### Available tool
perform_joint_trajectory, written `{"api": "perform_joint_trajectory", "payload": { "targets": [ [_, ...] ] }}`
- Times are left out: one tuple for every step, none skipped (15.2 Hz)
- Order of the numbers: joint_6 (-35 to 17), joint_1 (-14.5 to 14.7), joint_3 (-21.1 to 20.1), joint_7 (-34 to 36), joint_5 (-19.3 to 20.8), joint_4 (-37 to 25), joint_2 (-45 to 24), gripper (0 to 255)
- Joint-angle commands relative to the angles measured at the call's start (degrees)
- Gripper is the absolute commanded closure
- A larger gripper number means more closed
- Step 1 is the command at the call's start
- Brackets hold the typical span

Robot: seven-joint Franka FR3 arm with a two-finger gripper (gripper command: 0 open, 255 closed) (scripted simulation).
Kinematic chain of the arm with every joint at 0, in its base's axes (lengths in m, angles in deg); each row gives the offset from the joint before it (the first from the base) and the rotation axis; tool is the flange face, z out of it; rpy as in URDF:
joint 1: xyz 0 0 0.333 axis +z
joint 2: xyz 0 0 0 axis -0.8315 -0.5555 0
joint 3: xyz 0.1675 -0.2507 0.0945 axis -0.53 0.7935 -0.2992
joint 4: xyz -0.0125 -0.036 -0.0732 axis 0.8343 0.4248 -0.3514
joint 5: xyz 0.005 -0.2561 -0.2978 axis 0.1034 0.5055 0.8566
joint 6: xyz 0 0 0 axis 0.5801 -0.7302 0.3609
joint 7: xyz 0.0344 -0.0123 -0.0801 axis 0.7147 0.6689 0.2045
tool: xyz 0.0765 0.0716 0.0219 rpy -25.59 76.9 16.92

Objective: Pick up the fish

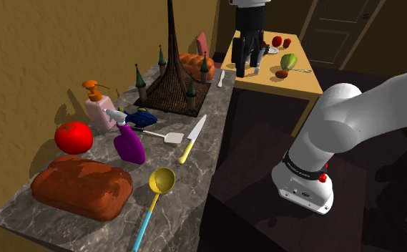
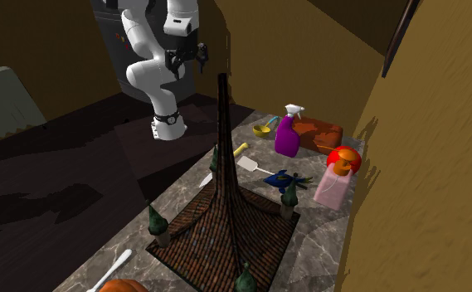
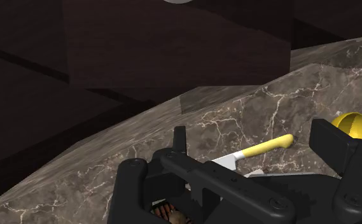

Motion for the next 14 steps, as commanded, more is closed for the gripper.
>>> {"api": "perform_joint_trajectory", "payload": {
  "targets": [
    [0.00, 0.00, 0.00, 0.00, 0.00, 0.00, 0.00, 0],
    [-1.35, -0.06, -1.05, 1.79, -0.87, -0.23, -1.77, 0],
    [-2.69, -0.15, -2.09, 3.55, -1.69, -0.55, -3.61, 0],
    [-4.02, -0.27, -3.12, 5.29, -2.45, -0.95, -5.52, 0],
    [-5.34, -0.38, -4.11, 7.02, -3.14, -1.44, -7.49, 0],
    [-6.65, -0.50, -5.06, 8.74, -3.77, -2.01, -9.52, 0],
    [-7.93, -0.63, -5.98, 10.45, -4.32, -2.66, -11.60, 0],
    [-9.19, -0.77, -6.86, 12.16, -4.79, -3.39, -13.74, 0],
    [-10.42, -0.91, -7.71, 13.87, -5.19, -4.20, -15.92, 0],
    [-11.62, -1.06, -8.52, 15.57, -5.52, -5.09, -18.14, 0],
    [-12.78, -1.22, -9.30, 17.27, -5.77, -6.06, -20.40, 0],
    [-13.90, -1.39, -10.04, 18.97, -5.94, -7.09, -22.69, 0],
    [-14.97, -1.53, -10.72, 20.67, -6.03, -8.21, -25.01, 0],
    [-16.00, -1.67, -11.36, 22.38, -6.04, -9.39, -27.37, 0]
  ]
}}
